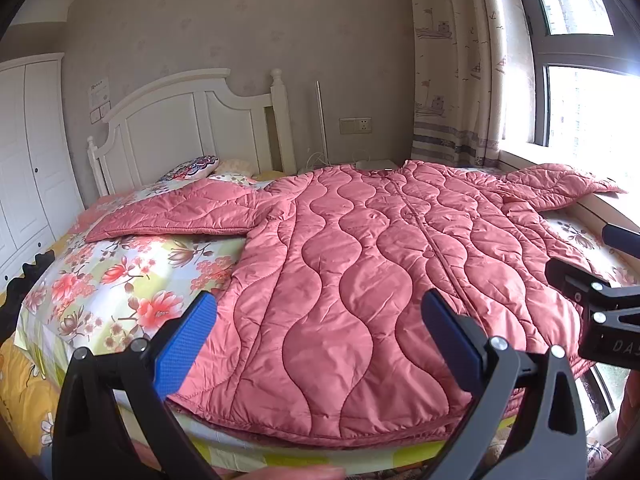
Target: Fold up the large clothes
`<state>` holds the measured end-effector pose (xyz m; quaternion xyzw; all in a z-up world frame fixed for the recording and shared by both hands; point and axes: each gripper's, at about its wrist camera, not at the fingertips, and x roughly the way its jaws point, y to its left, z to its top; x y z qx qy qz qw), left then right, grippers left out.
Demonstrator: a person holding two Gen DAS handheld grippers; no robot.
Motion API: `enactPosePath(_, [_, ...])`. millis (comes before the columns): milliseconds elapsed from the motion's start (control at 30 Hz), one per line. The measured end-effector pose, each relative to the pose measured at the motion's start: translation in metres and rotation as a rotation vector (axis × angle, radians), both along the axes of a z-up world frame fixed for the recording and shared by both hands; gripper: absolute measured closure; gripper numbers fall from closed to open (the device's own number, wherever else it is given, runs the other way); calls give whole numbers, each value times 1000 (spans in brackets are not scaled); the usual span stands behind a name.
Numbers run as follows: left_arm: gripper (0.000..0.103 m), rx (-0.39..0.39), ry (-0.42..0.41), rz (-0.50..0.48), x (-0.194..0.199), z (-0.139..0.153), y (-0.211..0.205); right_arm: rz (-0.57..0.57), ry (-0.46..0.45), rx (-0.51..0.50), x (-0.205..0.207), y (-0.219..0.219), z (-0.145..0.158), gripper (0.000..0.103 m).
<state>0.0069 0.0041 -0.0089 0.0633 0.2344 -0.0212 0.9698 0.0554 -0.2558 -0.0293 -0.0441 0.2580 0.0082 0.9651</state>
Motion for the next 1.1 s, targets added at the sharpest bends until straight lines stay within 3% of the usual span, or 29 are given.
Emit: enactPosePath(1100, [2, -12, 21, 6, 1, -6, 3, 4, 23, 19, 5, 0, -4, 5])
